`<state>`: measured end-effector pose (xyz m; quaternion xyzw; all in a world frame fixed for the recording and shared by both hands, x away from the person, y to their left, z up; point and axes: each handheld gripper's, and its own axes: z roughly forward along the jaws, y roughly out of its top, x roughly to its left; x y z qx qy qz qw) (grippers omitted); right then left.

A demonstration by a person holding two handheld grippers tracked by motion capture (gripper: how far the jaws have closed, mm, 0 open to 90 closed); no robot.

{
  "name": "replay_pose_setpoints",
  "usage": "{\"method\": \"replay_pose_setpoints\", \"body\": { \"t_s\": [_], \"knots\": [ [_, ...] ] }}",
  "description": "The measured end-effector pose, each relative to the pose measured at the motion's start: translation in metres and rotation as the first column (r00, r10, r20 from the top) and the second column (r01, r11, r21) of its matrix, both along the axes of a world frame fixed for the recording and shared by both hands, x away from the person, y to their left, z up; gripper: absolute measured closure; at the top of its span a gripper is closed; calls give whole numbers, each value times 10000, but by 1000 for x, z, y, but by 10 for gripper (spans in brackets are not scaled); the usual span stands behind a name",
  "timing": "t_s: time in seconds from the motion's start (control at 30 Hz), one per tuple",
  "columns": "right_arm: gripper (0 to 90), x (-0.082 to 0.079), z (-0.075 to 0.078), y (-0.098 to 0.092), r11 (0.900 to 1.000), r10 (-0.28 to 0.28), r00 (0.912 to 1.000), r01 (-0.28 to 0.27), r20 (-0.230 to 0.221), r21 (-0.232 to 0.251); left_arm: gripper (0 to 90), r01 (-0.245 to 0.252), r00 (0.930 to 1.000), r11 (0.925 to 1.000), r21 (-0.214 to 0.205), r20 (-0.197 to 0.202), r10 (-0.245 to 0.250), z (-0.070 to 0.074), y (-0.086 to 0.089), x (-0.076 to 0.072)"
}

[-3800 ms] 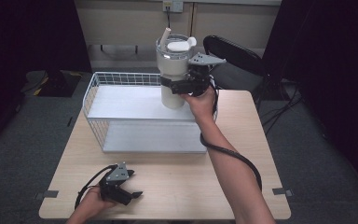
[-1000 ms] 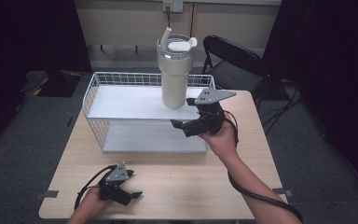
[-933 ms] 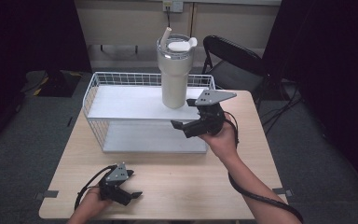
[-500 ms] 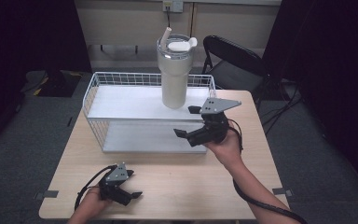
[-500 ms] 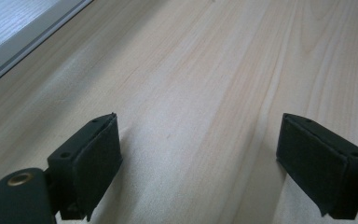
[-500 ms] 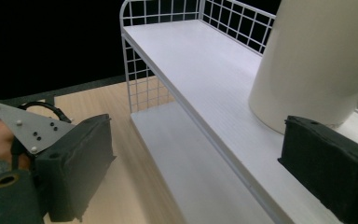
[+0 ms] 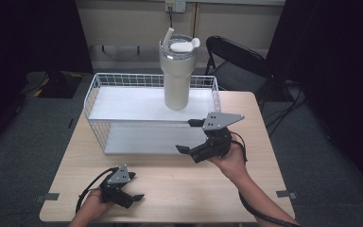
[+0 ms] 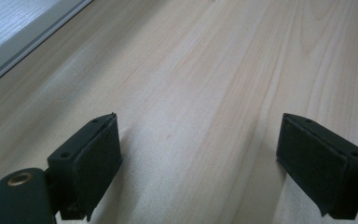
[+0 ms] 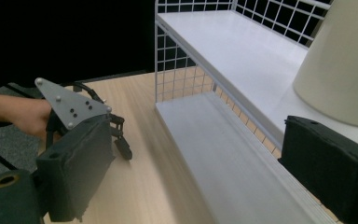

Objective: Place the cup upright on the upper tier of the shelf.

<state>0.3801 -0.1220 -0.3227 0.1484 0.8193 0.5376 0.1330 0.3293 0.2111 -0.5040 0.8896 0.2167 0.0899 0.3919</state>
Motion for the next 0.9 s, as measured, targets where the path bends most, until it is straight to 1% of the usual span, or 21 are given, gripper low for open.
{"method": "replay_pose_setpoints", "body": {
  "t_s": [0.13, 0.3, 0.4, 0.53, 0.63, 0.67, 0.7, 0.73, 0.77, 0.83, 0.87, 0.9],
  "knots": [
    [85, -4, -9, -2, 9999, 110, 9999, -111, -116, -39, 130, -17, 10000, 10000, -2, 3, 17, 0, 0, 0],
    [85, -9, -17, -7, 9998, 207, 9996, -207, -202, 33, 130, -27, 10000, 10000, -3, -4, 27, 0, 0, 0],
    [85, -12, -23, -12, 9997, 259, 9995, -260, -179, -25, 130, -24, 10000, 10000, -1, -4, 24, 0, 0, 0],
    [85, -15, -31, -19, 9996, 269, 9992, -270, -289, -26, 130, -25, 10000, 10000, -4, -6, 25, 0, 0, 0],
    [85, -17, -37, -25, 9997, 245, 9990, -244, -365, 46, 130, -21, 10000, 10000, 1, 1, 21, 0, 0, 0],
    [85, -18, -42, -28, 9996, 273, 9987, -270, -425, 91, 129, -20, 10000, 10000, 0, 1, 20, 0, 0, 0],
    [85, -18, -42, -28, 9996, 273, 9987, -270, -425, 91, 130, -20, 10000, 10000, 0, 1, 20, 0, 0, 0],
    [84, -20, -46, -31, 9995, 324, 9983, -321, -476, 68, 130, -21, 10000, 10000, 0, 1, 21, 0, 0, 0],
    [84, -20, -46, -31, 9995, 324, 9983, -321, -476, 68, 130, -21, 10000, 10000, 0, 1, 21, 0, 0, 0],
    [84, -22, -52, -33, 9992, 390, 9978, -389, -531, 45, 130, -21, 10000, 10000, 1, 1, 21, 0, 0, 0],
    [84, -24, -57, -35, 9993, 380, 9977, -379, -567, 40, 130, -20, 10000, 10000, -1, 1, 20, 0, 0, 0],
    [84, -24, -57, -35, 9993, 380, 9977, -379, -567, 40, 130, -23, 10000, 10000, -1, -1, 23, 0, 0, 0]
  ]
}}
